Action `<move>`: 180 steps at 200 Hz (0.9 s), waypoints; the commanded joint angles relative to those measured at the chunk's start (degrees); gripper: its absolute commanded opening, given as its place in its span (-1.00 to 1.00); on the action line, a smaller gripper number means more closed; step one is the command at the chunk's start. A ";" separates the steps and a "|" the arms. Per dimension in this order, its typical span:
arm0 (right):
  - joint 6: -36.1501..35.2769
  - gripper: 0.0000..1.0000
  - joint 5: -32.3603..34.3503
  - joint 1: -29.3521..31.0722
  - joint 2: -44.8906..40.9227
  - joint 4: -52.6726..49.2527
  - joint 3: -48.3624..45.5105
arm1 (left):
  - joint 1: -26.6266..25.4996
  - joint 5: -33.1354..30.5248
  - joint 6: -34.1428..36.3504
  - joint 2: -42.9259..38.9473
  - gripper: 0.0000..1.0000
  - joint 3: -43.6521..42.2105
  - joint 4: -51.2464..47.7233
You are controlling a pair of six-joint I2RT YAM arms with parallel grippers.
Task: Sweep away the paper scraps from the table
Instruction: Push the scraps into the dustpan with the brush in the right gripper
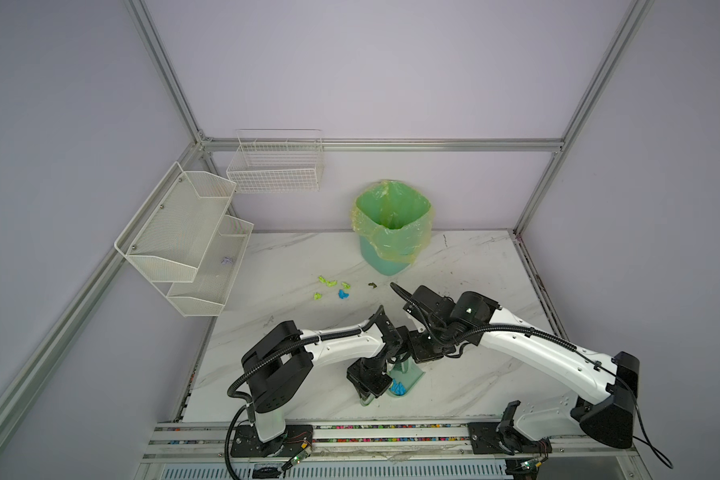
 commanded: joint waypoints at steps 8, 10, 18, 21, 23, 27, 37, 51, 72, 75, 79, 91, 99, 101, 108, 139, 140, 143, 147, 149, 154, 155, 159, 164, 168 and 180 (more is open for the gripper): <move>1.67 -1.00 4.61 -2.01 -2.24 -2.59 2.12 | 0.93 -3.45 0.72 0.65 -1.00 3.88 2.25; 1.56 -1.00 4.72 -2.23 -2.26 -2.64 2.15 | 0.96 -3.54 0.73 0.65 -1.00 3.86 2.38; 1.17 -1.00 4.93 -3.38 -2.44 -2.84 2.45 | 1.31 -3.85 0.67 0.73 -1.00 3.84 2.90; 0.99 -1.00 5.01 -3.82 -2.45 -2.99 2.63 | 1.43 -3.99 0.73 0.69 -1.00 3.82 3.07; 0.91 -1.00 5.09 -4.11 -2.51 -2.98 2.69 | 1.52 -4.07 0.74 0.72 -1.00 3.83 3.18; 0.67 -1.00 5.17 -4.78 -2.60 -3.02 2.91 | 1.66 -4.13 0.68 0.77 -1.00 3.88 3.41; 0.06 -1.00 5.22 -6.37 -2.80 -2.98 3.35 | 2.00 -4.82 0.71 0.67 -1.00 4.05 3.70; -1.04 -1.00 5.18 -8.39 -2.98 -3.15 4.07 | 2.29 -5.57 0.89 0.44 -1.00 4.69 3.87; -2.25 -1.00 5.29 -10.95 -3.13 -3.32 4.97 | 2.71 -5.98 1.15 -0.32 -1.00 5.64 3.84; -2.39 -1.00 5.28 -11.21 -3.15 -3.33 5.14 | 2.88 -5.98 1.14 -0.39 -1.00 5.78 3.86; -2.47 -1.00 5.36 -11.57 -3.20 -3.37 5.23 | 2.95 -6.02 1.18 -0.59 -1.00 5.93 3.77; -2.62 -1.00 5.51 -12.24 -3.33 -3.26 5.55 | 3.22 -5.95 1.34 -1.06 -1.00 6.26 3.63; -2.74 -1.00 5.64 -12.66 -3.33 -3.26 5.79 | 3.43 -5.50 1.57 -1.44 -1.00 6.51 3.55; -2.75 -1.00 5.64 -12.69 -3.31 -3.24 5.81 | 3.43 -5.53 1.56 -1.46 -1.00 6.52 3.59; -2.75 -1.00 5.73 -13.00 -3.41 -3.23 5.86 | 3.56 -5.46 1.63 -1.76 -1.00 6.65 3.51; -3.22 -1.00 5.94 -14.34 -3.85 -3.27 5.77 | 4.27 -3.68 2.08 -3.02 -1.00 7.45 2.25; -3.25 -1.00 5.92 -14.40 -3.85 -3.24 5.79 | 4.34 -3.60 2.07 -3.12 -1.00 7.51 2.22; -3.34 -1.00 5.89 -14.52 -3.86 -3.28 5.82 | 4.43 -3.48 2.14 -3.32 -1.00 7.69 2.01; -3.47 -1.00 5.85 -14.75 -3.95 -3.27 5.81 | 4.60 -3.37 2.12 -3.71 -1.00 7.85 1.86; -3.52 -1.00 5.89 -14.86 -4.01 -3.25 5.75 | 4.67 -3.26 2.07 -3.87 -1.00 7.95 1.78; -3.69 -1.00 5.75 -15.19 -4.09 -3.28 5.57 | 5.02 -2.85 2.14 -4.38 -1.00 8.21 1.52; -3.75 -1.00 5.70 -15.22 -4.15 -3.29 5.57 | 5.06 -2.74 2.14 -4.46 -1.00 8.24 1.51; -4.13 -1.00 5.37 -15.54 -4.28 -3.09 5.35 | 5.32 -2.43 2.29 -4.80 -1.00 8.61 1.22; -4.63 -1.00 4.94 -16.13 -4.52 -2.77 4.90 | 5.73 -2.12 2.27 -5.25 -1.00 9.08 0.85; -4.95 -1.00 4.53 -16.65 -4.69 -2.64 4.41 | 5.97 -2.03 2.31 -5.67 -1.00 9.43 0.61; -5.61 -1.00 4.29 -17.94 -5.14 -2.27 3.38 | 7.12 -1.57 2.64 -6.74 -1.00 10.80 -0.53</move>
